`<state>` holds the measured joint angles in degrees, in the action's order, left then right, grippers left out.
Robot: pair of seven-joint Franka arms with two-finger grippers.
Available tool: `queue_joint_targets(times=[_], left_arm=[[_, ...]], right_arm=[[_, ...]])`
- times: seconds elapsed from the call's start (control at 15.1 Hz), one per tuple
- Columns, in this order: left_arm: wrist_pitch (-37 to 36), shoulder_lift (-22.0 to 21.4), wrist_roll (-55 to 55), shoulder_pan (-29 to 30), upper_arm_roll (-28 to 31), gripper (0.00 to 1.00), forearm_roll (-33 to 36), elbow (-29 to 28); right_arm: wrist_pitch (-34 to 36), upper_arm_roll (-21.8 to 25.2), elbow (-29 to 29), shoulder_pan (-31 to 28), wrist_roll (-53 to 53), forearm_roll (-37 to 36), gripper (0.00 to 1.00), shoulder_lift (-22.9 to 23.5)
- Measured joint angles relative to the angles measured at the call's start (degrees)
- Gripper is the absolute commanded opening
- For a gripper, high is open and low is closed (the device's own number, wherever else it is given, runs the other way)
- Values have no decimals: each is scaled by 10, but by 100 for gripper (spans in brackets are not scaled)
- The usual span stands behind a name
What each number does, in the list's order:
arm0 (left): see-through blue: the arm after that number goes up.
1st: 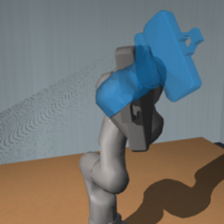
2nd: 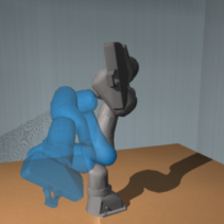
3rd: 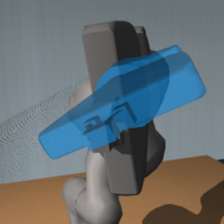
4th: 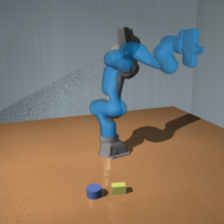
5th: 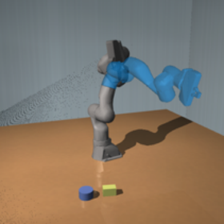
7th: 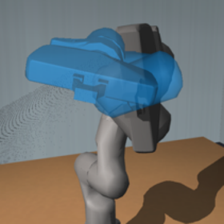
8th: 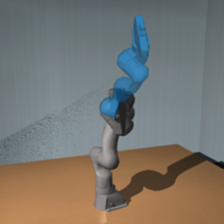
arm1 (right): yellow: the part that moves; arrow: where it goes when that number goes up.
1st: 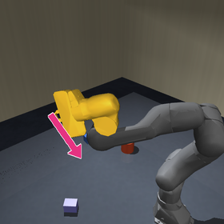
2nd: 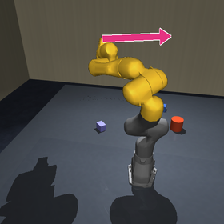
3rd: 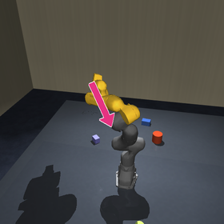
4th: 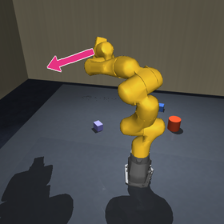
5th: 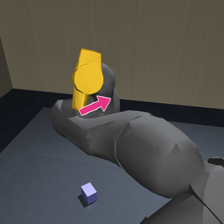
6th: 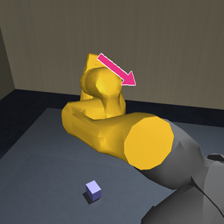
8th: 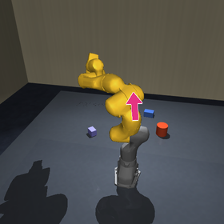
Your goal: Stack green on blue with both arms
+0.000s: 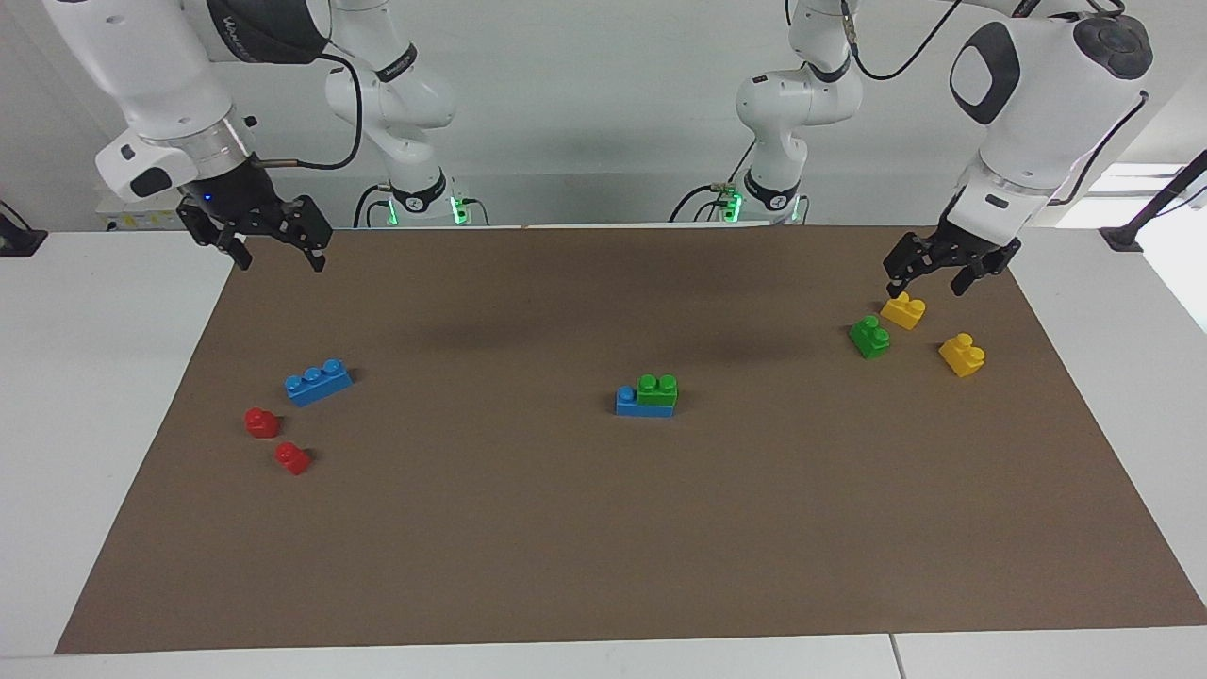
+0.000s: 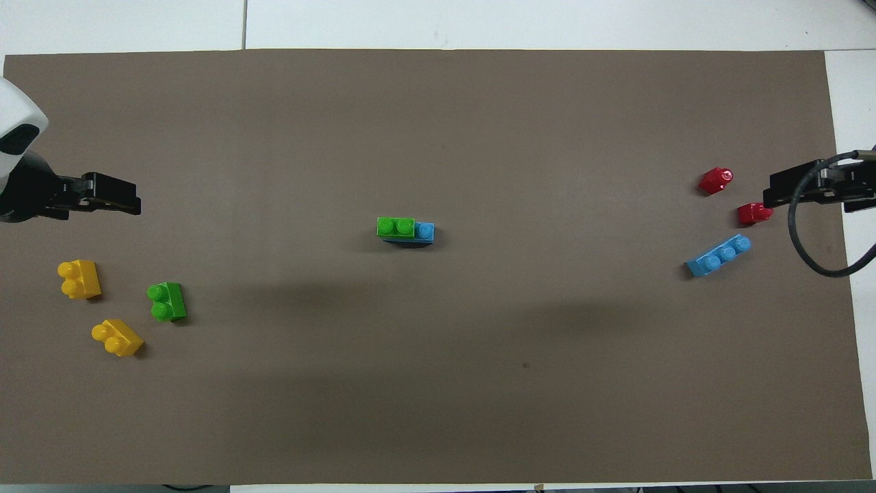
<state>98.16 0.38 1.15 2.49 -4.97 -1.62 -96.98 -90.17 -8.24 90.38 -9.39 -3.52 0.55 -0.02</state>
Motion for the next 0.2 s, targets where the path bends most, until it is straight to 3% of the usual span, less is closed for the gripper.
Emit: queue_joint_targets(times=[0.2], left_arm=[[0, 0, 0, 0, 0, 100, 0, 0]], right_arm=[[0, 0, 0, 0, 0, 0, 100, 0]])
